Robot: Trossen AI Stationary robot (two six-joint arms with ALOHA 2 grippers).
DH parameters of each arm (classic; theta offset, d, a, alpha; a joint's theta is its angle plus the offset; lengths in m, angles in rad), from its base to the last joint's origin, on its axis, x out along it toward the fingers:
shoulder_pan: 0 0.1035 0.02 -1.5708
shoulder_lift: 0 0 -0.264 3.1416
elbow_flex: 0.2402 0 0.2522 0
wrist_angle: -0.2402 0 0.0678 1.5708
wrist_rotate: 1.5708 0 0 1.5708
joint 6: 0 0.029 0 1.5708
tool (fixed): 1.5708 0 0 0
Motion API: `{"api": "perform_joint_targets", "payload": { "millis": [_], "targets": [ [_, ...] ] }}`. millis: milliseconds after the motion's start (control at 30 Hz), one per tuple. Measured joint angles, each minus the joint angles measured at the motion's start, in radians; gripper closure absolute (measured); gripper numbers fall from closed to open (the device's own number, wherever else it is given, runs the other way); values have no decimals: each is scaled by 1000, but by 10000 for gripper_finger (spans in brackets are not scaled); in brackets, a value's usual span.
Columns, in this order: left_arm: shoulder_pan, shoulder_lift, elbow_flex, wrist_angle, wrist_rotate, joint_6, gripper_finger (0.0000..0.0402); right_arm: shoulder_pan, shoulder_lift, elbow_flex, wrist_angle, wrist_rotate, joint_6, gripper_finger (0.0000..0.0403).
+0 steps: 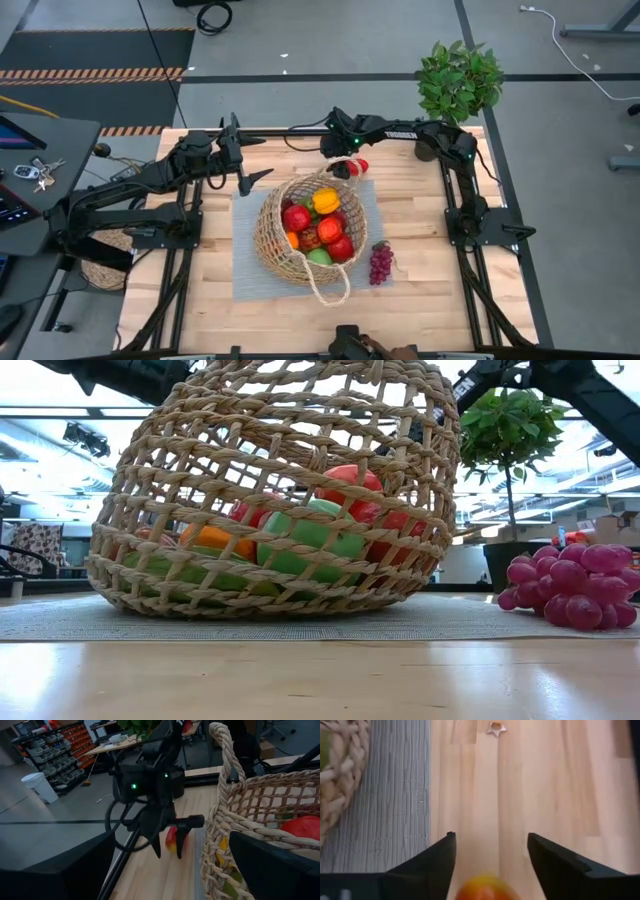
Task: Build produce basket
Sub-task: Put the red mango into the mesh basket
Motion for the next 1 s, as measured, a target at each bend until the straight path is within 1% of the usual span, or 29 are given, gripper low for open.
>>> {"api": "perform_joint_targets", "payload": {
  "millis": [167, 300, 367, 467, 600, 667, 733, 800, 867, 1000],
  "targets": [
    [0, 0, 0, 0, 0, -1, 4, -8, -68, 0, -44, 28, -20, 102],
    [0, 0, 0, -6, 0, -6, 4, -36, -138, 1, -122, 17, -2, 52],
    [0, 0, 0, -11, 0, -7, 4, -52, -167, -1, -148, -5, 18, 30],
    [0, 0, 0, -10, 0, -4, 4, -73, -215, -56, -128, -24, 24, 8],
    [0, -26, 0, -18, 7, 6, 4, -98, -267, -195, -17, -11, 73, 8],
    [1, -66, 0, -27, 66, 28, 4, -103, -301, -273, 68, 4, 103, 10],
    [0, -111, 0, -24, 128, 31, 4, -91, -330, -345, 147, 55, 130, 10],
    [0, -148, -8, -7, 158, 25, 4, -69, -352, -401, 209, 90, 137, 10],
    [0, -175, -59, 39, 160, -1, 4, -56, -370, -442, 259, 94, 145, 10],
    [0, -205, -242, 231, 174, -79, 4, -58, -374, -511, 334, 98, 164, 10]
  ]
}}
